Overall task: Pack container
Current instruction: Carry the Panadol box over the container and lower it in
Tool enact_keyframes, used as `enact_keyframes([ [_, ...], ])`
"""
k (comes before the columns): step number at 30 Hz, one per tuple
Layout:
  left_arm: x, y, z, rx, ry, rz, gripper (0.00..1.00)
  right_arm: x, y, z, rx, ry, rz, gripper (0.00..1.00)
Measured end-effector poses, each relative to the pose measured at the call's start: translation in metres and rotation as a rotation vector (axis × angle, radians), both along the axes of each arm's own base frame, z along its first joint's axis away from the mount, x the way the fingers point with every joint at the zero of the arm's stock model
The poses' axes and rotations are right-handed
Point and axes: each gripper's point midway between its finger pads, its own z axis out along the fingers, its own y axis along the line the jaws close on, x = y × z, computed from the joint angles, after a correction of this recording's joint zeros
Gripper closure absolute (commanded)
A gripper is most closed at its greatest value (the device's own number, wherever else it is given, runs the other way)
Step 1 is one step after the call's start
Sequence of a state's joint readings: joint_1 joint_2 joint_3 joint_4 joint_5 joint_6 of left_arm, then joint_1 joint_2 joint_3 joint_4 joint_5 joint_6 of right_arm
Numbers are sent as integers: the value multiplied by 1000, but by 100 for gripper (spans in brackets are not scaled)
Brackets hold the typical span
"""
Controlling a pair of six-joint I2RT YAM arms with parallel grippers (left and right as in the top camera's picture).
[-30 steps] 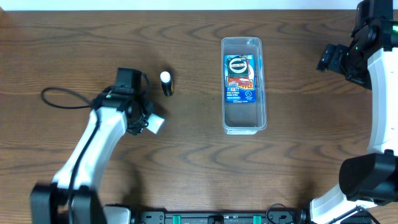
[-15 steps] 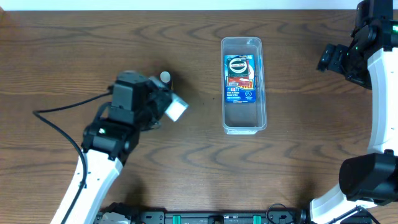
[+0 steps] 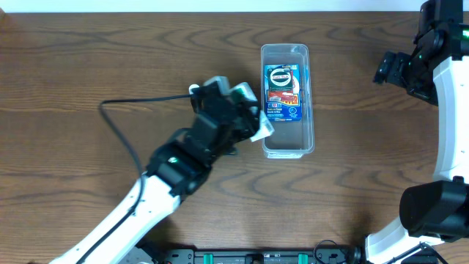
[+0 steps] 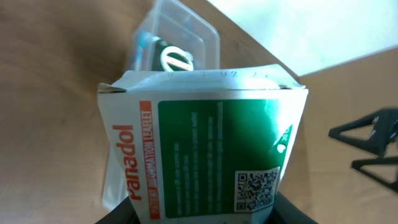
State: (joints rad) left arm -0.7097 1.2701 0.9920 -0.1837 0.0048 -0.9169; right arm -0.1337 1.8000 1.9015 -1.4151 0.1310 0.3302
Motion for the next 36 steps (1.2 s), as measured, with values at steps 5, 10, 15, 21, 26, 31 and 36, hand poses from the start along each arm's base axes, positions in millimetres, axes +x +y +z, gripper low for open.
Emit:
enact_keyframes([
  [5,10,-27,-18,94,-79,-53,50,0,0,0,0,0,0,1],
  [10,19,-35,-47,186,-85,-68,50,0,0,0,0,0,0,1],
  [15,28,-40,-68,242,-95,-87,47,0,0,0,0,0,0,1],
  [21,32,-43,-75,259,-103,-96,46,0,0,0,0,0,0,1],
  [26,32,-45,-73,255,-116,-101,46,0,0,0,0,0,0,1],
  [31,25,-53,-73,254,-119,-123,46,0,0,0,0,0,0,1],
  [36,21,-58,-73,253,-121,-138,46,0,0,0,0,0,0,1],
])
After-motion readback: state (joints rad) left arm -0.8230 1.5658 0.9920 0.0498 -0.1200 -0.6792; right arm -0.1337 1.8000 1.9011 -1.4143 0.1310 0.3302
